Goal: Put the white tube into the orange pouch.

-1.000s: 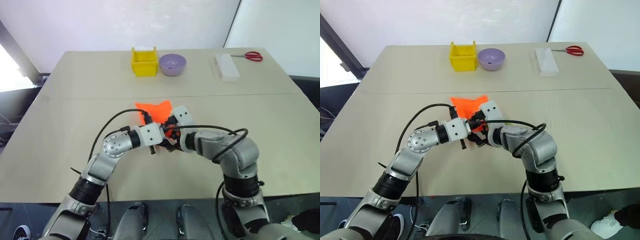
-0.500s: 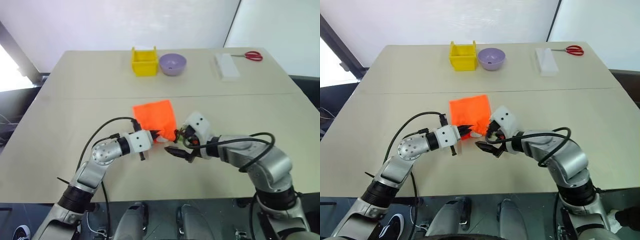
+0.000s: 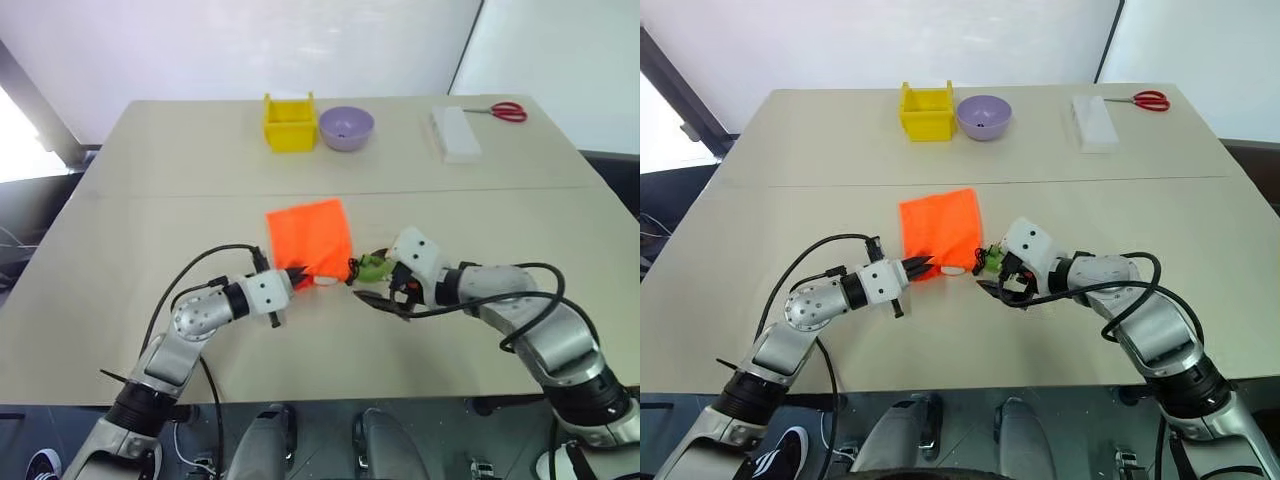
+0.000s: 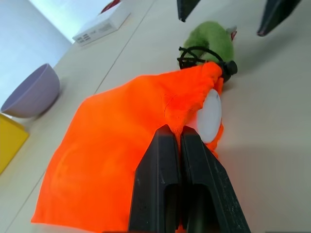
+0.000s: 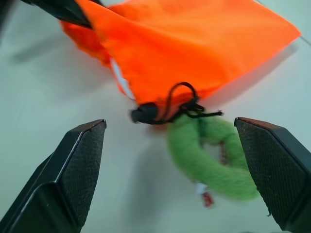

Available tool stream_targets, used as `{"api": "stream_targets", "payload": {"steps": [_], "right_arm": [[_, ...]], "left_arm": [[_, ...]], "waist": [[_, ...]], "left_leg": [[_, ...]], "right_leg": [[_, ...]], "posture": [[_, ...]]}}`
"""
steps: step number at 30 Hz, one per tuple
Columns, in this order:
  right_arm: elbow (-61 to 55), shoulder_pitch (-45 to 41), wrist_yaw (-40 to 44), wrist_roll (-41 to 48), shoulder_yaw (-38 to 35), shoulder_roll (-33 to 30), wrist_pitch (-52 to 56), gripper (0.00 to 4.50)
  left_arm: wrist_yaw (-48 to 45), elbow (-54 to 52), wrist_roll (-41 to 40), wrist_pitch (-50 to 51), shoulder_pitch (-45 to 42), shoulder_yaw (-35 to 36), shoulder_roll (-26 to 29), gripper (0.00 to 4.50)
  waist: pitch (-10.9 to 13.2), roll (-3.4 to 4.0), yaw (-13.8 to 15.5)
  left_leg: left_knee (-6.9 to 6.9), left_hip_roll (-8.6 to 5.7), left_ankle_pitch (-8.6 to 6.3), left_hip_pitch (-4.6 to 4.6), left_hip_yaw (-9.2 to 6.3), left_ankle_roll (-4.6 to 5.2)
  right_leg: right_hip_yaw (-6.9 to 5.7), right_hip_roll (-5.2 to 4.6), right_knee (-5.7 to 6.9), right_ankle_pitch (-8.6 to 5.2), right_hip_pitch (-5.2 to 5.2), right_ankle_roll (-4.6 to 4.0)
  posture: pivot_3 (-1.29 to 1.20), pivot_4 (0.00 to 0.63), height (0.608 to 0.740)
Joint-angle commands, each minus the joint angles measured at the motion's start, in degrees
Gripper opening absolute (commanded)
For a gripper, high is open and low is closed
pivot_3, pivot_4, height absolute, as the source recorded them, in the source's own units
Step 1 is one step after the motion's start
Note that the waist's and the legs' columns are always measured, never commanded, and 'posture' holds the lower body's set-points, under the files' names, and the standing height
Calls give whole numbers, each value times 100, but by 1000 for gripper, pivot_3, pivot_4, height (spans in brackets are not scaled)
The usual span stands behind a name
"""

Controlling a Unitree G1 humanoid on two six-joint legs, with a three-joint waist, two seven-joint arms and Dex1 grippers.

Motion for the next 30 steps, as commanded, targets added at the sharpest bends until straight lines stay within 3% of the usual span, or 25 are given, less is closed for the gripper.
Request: {"api": "stream_targets", "payload": {"steps": [1,15,18,25,30], "right_arm": [[189,-129,-13,-240,76,146,-345,4442],[624,-209,543,-260,141,4,376,4442],[730,-214,516,-416,178,-7,264,3698],[780,-232,468,-831,343,-67,-8,226],[694,-286,567,-682,-106,-149,-54,91]], "left_arm": [[39,-52,-44,-172,0,35,3,0],[36,-107,-9,-200,-36,-2,-78,0],[36,-113,-6,-200,-40,-3,-88,0],[29,-192,-88,23,-30,41,-126,0],[19,-286,-234,324,-4,99,-196,0]], "waist": [[0,0,9],[0,0,125],[0,0,129],[0,0,123],[0,0,127]], "left_leg": [[1,0,0,0,0,0],[2,0,0,-1,0,0],[3,0,0,-1,0,0],[2,0,0,-1,0,0],[5,-1,0,-1,0,0]], "right_leg": [[0,-1,0,1,1,1],[1,-2,0,0,1,-2],[1,-2,0,-1,2,-3],[0,-1,0,3,1,5],[0,0,3,4,2,7]], "posture": [[0,150,740],[0,150,740],[0,150,740],[0,150,740],[0,150,740]]}}
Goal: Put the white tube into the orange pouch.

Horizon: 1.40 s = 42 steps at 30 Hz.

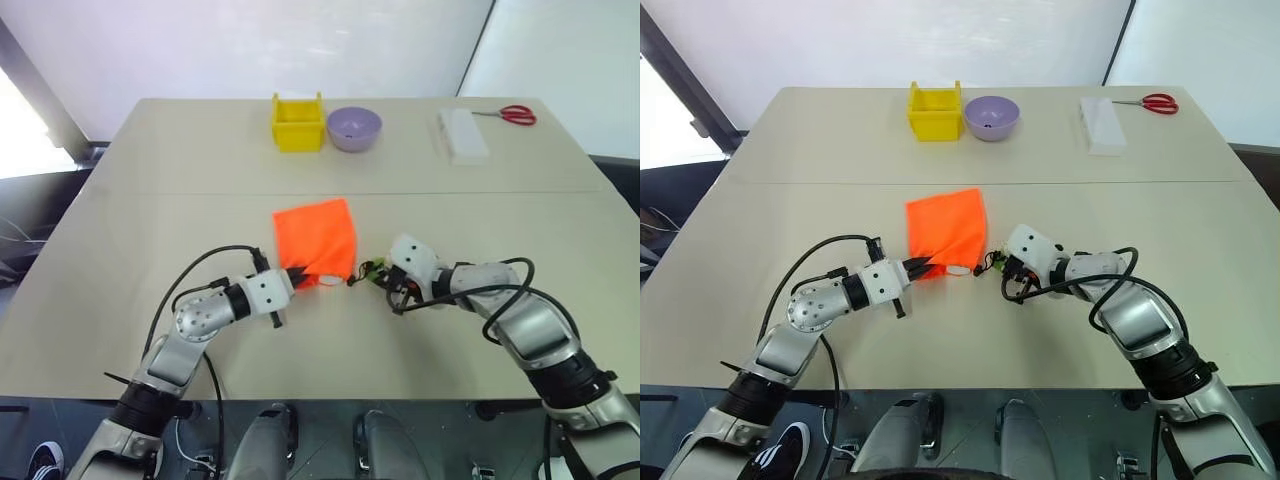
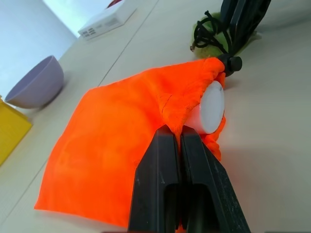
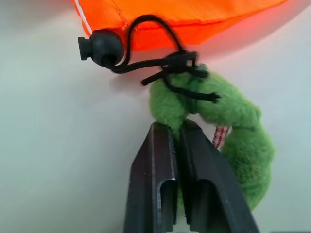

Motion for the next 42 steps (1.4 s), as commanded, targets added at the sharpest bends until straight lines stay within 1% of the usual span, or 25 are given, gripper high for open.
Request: {"api": "stream_targets", "payload": {"steps": [1,3,6,8,9,10,11,13,14,17,20,22,24,27,31,35,39,42], "right_arm": [[-172,-106,100,189,-538,-131,-53,91],[-274,-163,150,330,-800,-183,-3,91],[-678,-267,362,811,-1195,-280,409,91],[-812,-283,393,920,-1226,-297,530,91],[-835,-288,366,940,-1202,-270,582,0],[-865,-277,349,952,-1169,-254,606,0],[-888,-259,334,949,-1128,-251,607,0],[-906,-241,281,940,-1071,-218,599,0],[-914,-239,254,936,-1045,-200,595,0],[-930,-248,228,943,-1003,-191,591,0],[-916,-276,220,933,-963,-193,577,0],[-891,-309,212,909,-928,-189,555,0],[-885,-343,188,896,-908,-175,543,0],[-851,-393,145,877,-868,-147,506,0],[-840,-432,57,802,-782,-126,474,0],[-904,-426,-20,777,-734,-112,481,0],[-973,-427,-97,728,-685,-78,493,0],[-987,-419,-144,700,-655,-44,486,0]], "left_arm": [[51,-254,-158,165,7,103,-51,0],[-6,-271,-312,320,1,140,-87,0],[-24,-254,-447,438,-21,177,-108,0],[-248,-294,-972,818,-19,275,-195,0],[-345,-310,-1036,751,-34,262,-170,563],[-371,-326,-1047,682,-42,260,-163,792],[-357,-349,-1071,699,-39,273,-178,1262],[-434,-381,-1145,779,-8,277,-136,2346],[-577,-462,-1319,895,40,308,-78,2723],[-732,-645,-1701,994,75,469,-63,4198],[-1152,-1009,-2529,1428,-9,572,-86,4198],[-1265,-1086,-2798,1586,-124,617,-124,4198],[-1396,-910,-3012,1930,-429,571,-189,4198],[-1510,-369,-2709,1785,-800,344,-320,4198],[-1697,803,-2046,1301,-1284,-158,-587,4198],[-2139,1272,-1929,903,-1501,-340,-731,4198],[-2466,1731,-1989,1004,-1750,-329,-842,4198],[-2722,2073,-1853,956,-1929,-429,-869,4198]], "waist": [[0,0,1],[0,0,3],[0,0,4],[0,0,-3],[0,-1,-9],[-1,-1,-6],[0,-1,-2],[0,-1,0],[-1,-1,0],[0,-1,-2],[0,-1,0],[0,-1,5],[0,-1,5],[-1,-1,4],[-1,-1,-2],[0,-2,-1],[0,-2,0],[0,-2,-2]], "left_leg": [[0,0,0,0,0,0],[1,0,0,0,0,0],[1,0,0,0,0,0],[0,0,0,0,-1,0],[-1,0,0,0,0,0],[0,2,0,0,-1,0],[0,2,0,0,-1,0],[1,1,0,0,0,0],[2,1,0,0,0,0],[3,1,0,0,0,0],[2,1,0,0,0,0],[3,1,0,0,0,0],[6,0,0,0,0,0],[10,-1,1,0,0,1],[12,-4,2,3,2,2],[8,-4,2,3,2,2],[7,-4,2,3,1,2],[10,-4,2,3,1,2]], "right_leg": [[0,0,0,0,0,0],[0,0,0,0,2,0],[-1,1,1,1,0,2],[-1,1,2,1,1,2],[-1,1,2,1,0,2],[-1,2,2,1,0,2],[-2,2,2,1,0,2],[-2,1,2,1,1,1],[-1,0,2,0,1,1],[0,-1,1,-3,2,-5],[0,0,1,-4,1,-8],[0,-1,1,-6,2,-11],[-1,-1,1,-7,5,-12],[-2,2,3,-6,8,-11],[-9,7,3,0,12,0],[-10,9,6,3,8,4],[-10,9,12,3,6,4],[-11,9,12,3,7,4]], "posture": [[0,150,740],[0,150,740],[0,150,740],[0,150,740],[0,150,740],[0,150,740],[0,150,740],[0,150,740],[0,150,740],[0,150,740],[0,150,740],[0,150,740],[0,150,740],[0,150,740],[0,150,740],[0,150,740],[0,150,740],[0,150,740]]}}
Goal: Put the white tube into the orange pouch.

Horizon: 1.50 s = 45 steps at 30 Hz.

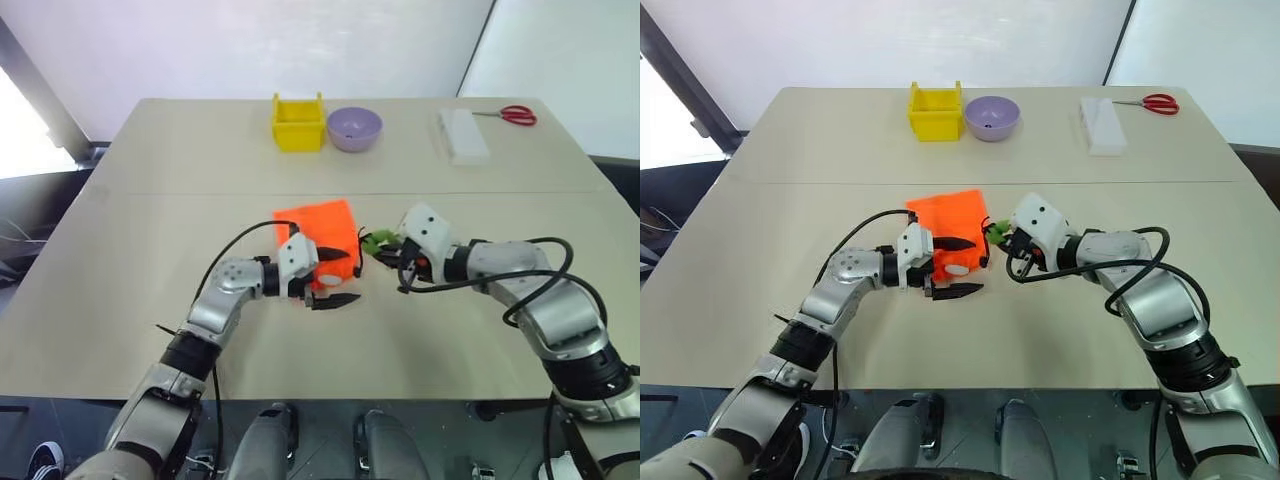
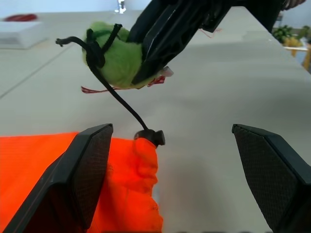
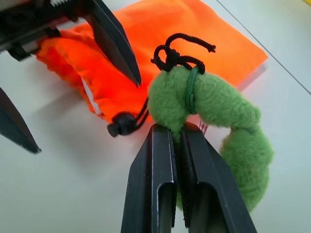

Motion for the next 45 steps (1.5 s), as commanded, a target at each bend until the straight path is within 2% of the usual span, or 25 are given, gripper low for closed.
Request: {"api": "stream_targets", "payload": {"steps": [1,10,22,25,31,32,39,43,45], "right_arm": [[-241,-88,-80,-46,-27,53,-93,0],[-131,-76,-209,-261,210,230,-274,0],[-89,-86,-348,-491,246,334,-380,0],[-108,-88,-381,-519,240,372,-364,0],[-110,-122,-433,-570,267,446,-367,0],[-106,-128,-439,-574,269,456,-368,0],[-43,-192,-437,-661,288,462,-447,0],[51,-377,-458,-714,267,532,-503,0],[92,-440,-459,-735,279,571,-513,0]], "left_arm": [[-238,278,108,-137,-223,-67,-61,4198],[-97,1468,557,-838,-888,-19,-389,4198],[-108,2341,884,-1657,-1145,33,-475,4198],[-129,2420,863,-1715,-1144,73,-539,3363],[10,2472,822,-1607,-1066,203,-604,402],[-1,2447,837,-1611,-1042,209,-605,199],[-15,2264,611,-1112,-906,432,-646,202],[-441,1888,-172,12,-875,826,-684,202],[-586,1806,-227,143,-876,857,-610,202]], "waist": [[0,0,3],[0,0,4],[0,0,0],[0,0,2],[-1,-1,1],[-1,-1,-2],[-1,-1,-10],[0,-1,-36],[-1,-1,-32]], "left_leg": [[1,0,0,0,0,0],[4,-1,0,0,0,0],[13,-1,0,0,0,0],[14,-1,0,0,-1,0],[15,-1,0,0,-1,0],[18,-1,0,0,-1,0],[36,3,0,0,-3,0],[50,7,0,0,-3,0],[54,9,0,0,-6,1]], "right_leg": [[0,0,0,0,0,0],[-1,8,2,2,1,4],[-1,14,9,4,2,7],[-1,15,10,4,2,8],[-1,15,11,4,4,8],[-1,16,13,4,4,8],[-1,20,27,5,6,8],[0,25,35,5,6,8],[0,27,37,4,7,8]], "posture": [[0,150,740],[0,150,740],[0,150,740],[0,150,740],[0,150,740],[0,150,740],[0,150,740],[0,150,740],[0,150,740]]}}
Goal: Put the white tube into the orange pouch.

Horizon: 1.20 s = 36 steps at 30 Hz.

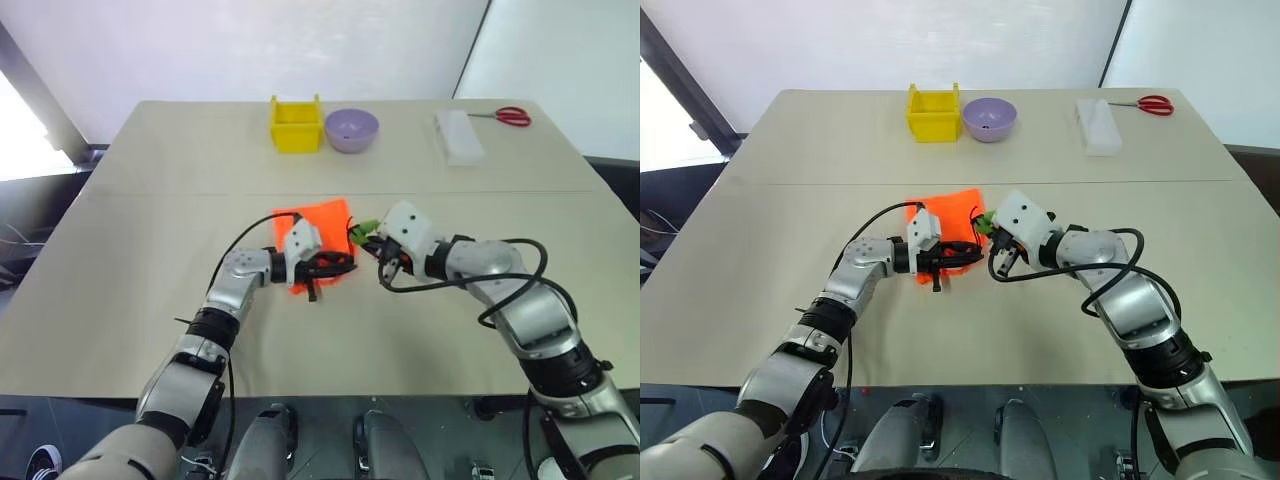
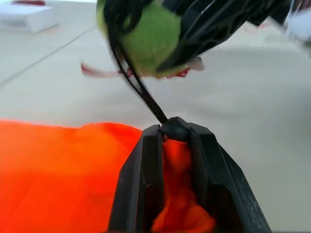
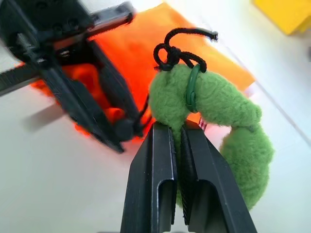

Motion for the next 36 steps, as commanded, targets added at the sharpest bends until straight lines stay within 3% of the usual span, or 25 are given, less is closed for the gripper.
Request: {"api": "stream_targets", "payload": {"steps": [1,8,18,26,36], "right_arm": [[-48,-190,-31,-51,-36,95,-133,0],[31,-270,-69,-151,-77,157,-215,0],[542,-929,-556,373,-1233,677,-111,0],[1012,-1532,-1275,760,-2141,1126,-23,0],[1723,-2170,-2057,946,-2827,1120,-189,0]], "left_arm": [[-296,-281,-254,278,-1,176,109,202],[-362,-236,62,-363,14,62,235,202],[-149,-15,469,-1161,-112,-25,261,202],[-33,26,591,-1215,-67,-53,259,202],[-103,-76,859,-1378,-25,-217,623,202]], "waist": [[0,0,6],[0,0,38],[0,0,34],[0,1,31],[0,1,22]], "left_leg": [[1,0,0,0,0,0],[5,-1,-1,-1,0,-1],[6,-2,-1,-7,-1,-1],[6,-4,-1,-19,0,0],[8,-8,0,-43,3,1]], "right_leg": [[0,1,1,0,0,0],[1,-6,3,0,1,-1],[2,-20,3,0,-5,-2],[1,-22,4,1,-17,-1],[2,-14,19,3,-47,0]], "posture": [[0,150,740],[0,150,740],[0,150,740],[0,150,740],[0,150,740]]}}
